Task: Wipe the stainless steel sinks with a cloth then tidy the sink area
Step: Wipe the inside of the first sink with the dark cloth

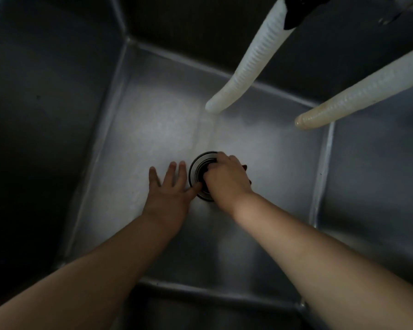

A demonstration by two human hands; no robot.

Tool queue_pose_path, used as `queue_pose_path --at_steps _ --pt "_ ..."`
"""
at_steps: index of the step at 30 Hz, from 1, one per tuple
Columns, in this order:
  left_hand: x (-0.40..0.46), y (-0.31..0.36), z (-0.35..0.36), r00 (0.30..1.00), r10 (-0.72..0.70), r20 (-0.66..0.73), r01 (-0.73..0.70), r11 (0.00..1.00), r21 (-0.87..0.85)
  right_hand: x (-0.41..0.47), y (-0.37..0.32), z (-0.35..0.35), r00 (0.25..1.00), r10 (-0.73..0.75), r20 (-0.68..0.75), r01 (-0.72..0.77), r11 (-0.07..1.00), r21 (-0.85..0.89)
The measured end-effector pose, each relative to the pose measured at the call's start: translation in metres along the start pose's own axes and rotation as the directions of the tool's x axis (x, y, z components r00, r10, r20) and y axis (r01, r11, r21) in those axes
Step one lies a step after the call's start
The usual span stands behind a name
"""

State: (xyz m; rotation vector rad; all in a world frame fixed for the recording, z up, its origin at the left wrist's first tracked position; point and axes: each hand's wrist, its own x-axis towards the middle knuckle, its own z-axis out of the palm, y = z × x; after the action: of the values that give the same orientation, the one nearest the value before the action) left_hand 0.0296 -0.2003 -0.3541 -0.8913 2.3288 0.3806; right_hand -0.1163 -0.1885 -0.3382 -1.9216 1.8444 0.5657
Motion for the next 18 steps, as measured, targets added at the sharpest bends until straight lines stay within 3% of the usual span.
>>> queue_pose_path --at_steps 4,13,16,18 --pt "0.003 0.0 0.001 1.0 -0.009 0.026 0.009 1.0 -0.002 0.002 -0.012 0.009 0.991 0.035 0.128 -0.031 0.999 -0.032" --pt "0.001 -0.001 0.004 1.0 -0.002 0.004 0.002 1.0 -0.01 0.007 -0.003 0.008 0.982 0.123 0.145 -0.162 0.942 0.294" --pt "0.001 -0.002 0.007 1.0 -0.001 -0.013 0.0 1.0 -0.01 -0.008 0.004 0.017 0.958 0.287 0.031 -0.245 0.753 0.61" --pt "0.002 -0.003 0.009 1.0 -0.001 -0.019 0.0 1.0 -0.014 -0.025 0.005 0.023 0.858 0.508 -0.072 -0.258 0.548 0.795"
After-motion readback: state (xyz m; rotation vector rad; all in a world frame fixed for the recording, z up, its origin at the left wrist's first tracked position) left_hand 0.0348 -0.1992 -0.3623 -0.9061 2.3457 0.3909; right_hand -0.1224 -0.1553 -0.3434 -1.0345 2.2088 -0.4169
